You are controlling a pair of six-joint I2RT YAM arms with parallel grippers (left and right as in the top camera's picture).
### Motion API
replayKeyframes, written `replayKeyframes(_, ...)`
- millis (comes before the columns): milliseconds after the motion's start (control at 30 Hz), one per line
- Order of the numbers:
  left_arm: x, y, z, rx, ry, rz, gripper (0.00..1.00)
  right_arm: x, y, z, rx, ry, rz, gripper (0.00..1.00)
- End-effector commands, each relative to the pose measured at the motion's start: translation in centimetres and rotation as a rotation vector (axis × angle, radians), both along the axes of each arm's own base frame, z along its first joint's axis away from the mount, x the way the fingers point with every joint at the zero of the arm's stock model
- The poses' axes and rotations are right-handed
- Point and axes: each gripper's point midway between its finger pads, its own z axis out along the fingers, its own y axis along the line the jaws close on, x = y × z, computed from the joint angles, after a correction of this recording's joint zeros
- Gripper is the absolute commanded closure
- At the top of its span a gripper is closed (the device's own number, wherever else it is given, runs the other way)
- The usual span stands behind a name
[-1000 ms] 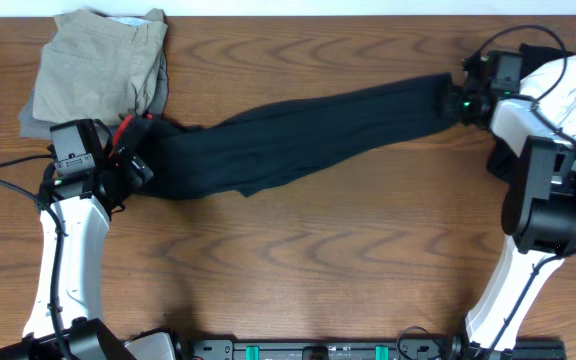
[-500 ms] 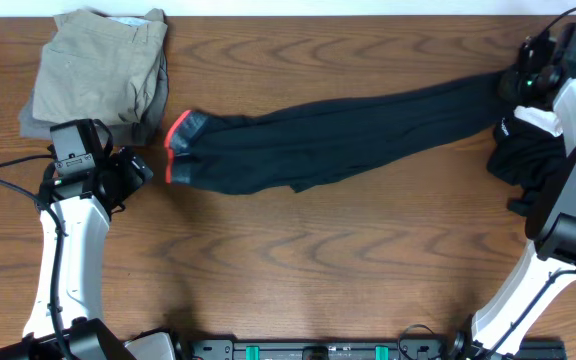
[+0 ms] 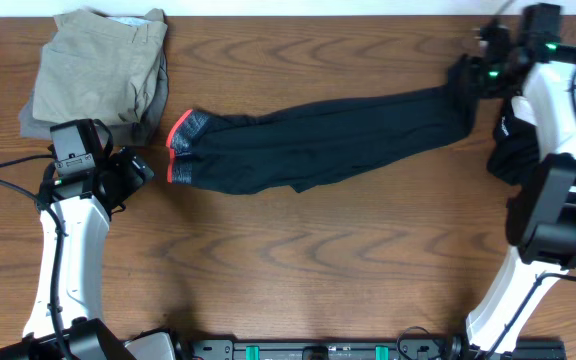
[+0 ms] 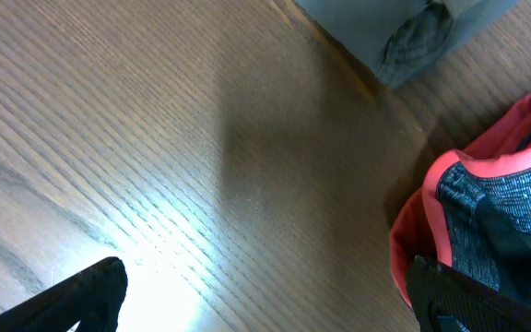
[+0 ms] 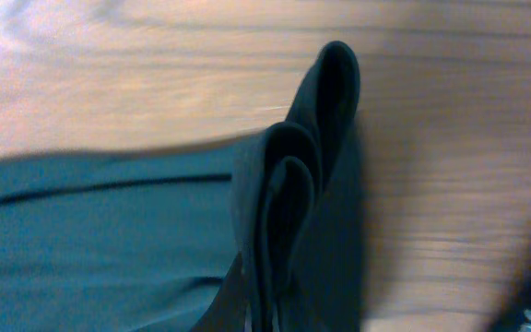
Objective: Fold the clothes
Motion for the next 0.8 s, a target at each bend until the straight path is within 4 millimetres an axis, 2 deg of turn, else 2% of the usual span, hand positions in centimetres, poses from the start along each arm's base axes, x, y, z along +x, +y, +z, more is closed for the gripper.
replayKeyframes(0, 0.3, 0.0, 0.2, -0.005, -0.004, -0.008, 0.02, -0.3, 5.1, 2.6, 0.012, -0.041, 0.129, 0.99)
replayKeyframes(200, 0.3, 0.1, 0.2, -0.004, -0.004, -0.008, 0.02, -1.9, 12.9, 2.2, 0.005, -0.015, 0.283, 0.99)
replayKeyframes(467, 0.3, 0.1, -0.1, -0.007, 0.006, -0.008, 0.02, -4.3, 20.8, 0.6, -0.027, 0.019, 0.408, 0.99)
replayKeyframes(767, 0.2, 0.0, -1.9, -0.024, 0.060, -0.008, 0.02, -6.3, 26.2, -3.3, -0.042, 0.086, 0.482, 0.99)
